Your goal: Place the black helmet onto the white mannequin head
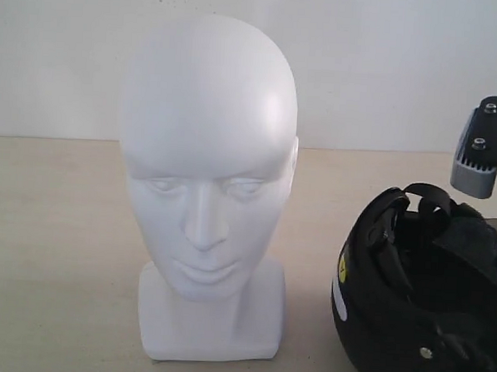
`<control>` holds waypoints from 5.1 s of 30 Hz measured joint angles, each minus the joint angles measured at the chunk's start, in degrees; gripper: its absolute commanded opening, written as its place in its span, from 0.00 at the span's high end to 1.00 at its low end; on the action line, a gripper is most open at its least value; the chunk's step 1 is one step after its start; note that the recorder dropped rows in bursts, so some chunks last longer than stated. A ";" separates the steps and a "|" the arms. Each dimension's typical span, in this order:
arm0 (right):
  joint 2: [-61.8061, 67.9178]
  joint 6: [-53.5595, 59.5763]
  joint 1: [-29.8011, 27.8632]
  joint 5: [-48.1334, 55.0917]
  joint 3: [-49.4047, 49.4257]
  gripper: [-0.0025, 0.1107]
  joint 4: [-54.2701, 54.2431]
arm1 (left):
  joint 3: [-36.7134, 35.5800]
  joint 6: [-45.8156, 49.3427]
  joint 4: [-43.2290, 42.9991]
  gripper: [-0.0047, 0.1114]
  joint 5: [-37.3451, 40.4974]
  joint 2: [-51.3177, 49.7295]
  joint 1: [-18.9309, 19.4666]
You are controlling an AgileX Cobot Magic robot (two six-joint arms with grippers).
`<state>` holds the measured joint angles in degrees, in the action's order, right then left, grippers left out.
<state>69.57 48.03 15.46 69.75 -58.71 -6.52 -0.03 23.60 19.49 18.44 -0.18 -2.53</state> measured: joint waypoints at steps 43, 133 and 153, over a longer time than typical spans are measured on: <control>-0.03 -34.96 24.52 -18.77 13.78 0.37 -0.69 | 0.00 0.00 0.00 0.92 0.00 0.00 0.00; -4.25 -43.06 24.52 -32.26 31.52 0.59 27.36 | 0.00 0.00 0.00 0.92 0.00 0.00 0.00; -0.18 -59.43 24.52 -37.71 30.79 0.98 28.43 | 0.00 0.00 0.00 0.92 0.00 0.00 0.00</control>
<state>69.39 -11.40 39.98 32.04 -27.92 21.91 -0.03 23.60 19.49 18.44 -0.18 -2.53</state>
